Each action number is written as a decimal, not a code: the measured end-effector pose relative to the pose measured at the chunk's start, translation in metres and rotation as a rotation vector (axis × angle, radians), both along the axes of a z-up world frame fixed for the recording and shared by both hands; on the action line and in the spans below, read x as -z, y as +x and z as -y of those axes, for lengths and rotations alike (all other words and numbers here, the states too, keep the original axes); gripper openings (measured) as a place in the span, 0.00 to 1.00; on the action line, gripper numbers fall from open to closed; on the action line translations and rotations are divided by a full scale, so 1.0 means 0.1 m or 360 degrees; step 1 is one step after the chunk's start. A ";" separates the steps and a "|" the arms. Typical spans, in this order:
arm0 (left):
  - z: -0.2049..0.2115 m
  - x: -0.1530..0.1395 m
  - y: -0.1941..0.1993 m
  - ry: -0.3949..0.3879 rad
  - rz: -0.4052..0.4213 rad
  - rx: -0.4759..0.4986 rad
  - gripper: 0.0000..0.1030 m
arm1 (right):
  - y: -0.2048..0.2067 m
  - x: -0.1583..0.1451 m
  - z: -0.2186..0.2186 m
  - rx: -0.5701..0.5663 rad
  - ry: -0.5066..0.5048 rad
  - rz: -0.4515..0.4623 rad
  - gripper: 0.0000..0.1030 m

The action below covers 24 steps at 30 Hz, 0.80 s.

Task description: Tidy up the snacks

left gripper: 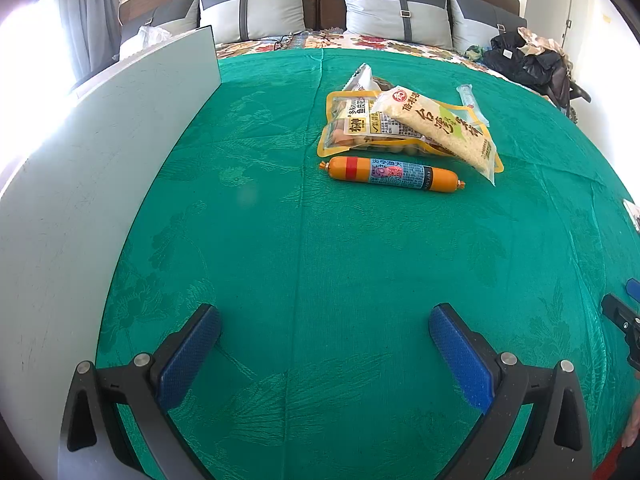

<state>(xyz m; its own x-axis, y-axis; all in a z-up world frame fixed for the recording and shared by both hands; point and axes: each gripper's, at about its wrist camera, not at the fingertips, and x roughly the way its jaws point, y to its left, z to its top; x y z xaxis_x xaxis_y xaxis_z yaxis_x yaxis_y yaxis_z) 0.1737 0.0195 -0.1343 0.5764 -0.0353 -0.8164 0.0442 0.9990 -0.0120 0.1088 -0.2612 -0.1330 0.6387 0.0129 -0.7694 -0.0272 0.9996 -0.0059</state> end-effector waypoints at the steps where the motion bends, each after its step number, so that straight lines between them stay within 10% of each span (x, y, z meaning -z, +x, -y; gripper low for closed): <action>1: 0.00 0.00 0.00 -0.0001 0.0000 0.0000 1.00 | 0.00 0.00 0.00 0.0000 0.0000 0.0000 0.88; 14: -0.02 -0.04 0.10 -0.0014 -0.0101 0.0010 1.00 | 0.00 0.00 0.00 0.0000 0.0000 0.0000 0.88; 19: -0.03 -0.19 0.41 -0.0210 -0.0156 -0.0071 1.00 | 0.00 0.00 0.00 0.0000 0.0001 0.0000 0.88; 24: 0.12 -0.36 0.92 -0.0150 -0.0120 -0.0205 1.00 | 0.00 0.00 0.00 0.0000 0.0001 0.0000 0.88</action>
<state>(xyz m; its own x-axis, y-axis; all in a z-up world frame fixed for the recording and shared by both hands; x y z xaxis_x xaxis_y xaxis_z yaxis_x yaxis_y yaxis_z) 0.2654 0.0071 -0.0982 0.5186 -0.0436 -0.8539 -0.0890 0.9905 -0.1045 0.1086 -0.2609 -0.1327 0.6385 0.0132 -0.7695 -0.0272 0.9996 -0.0055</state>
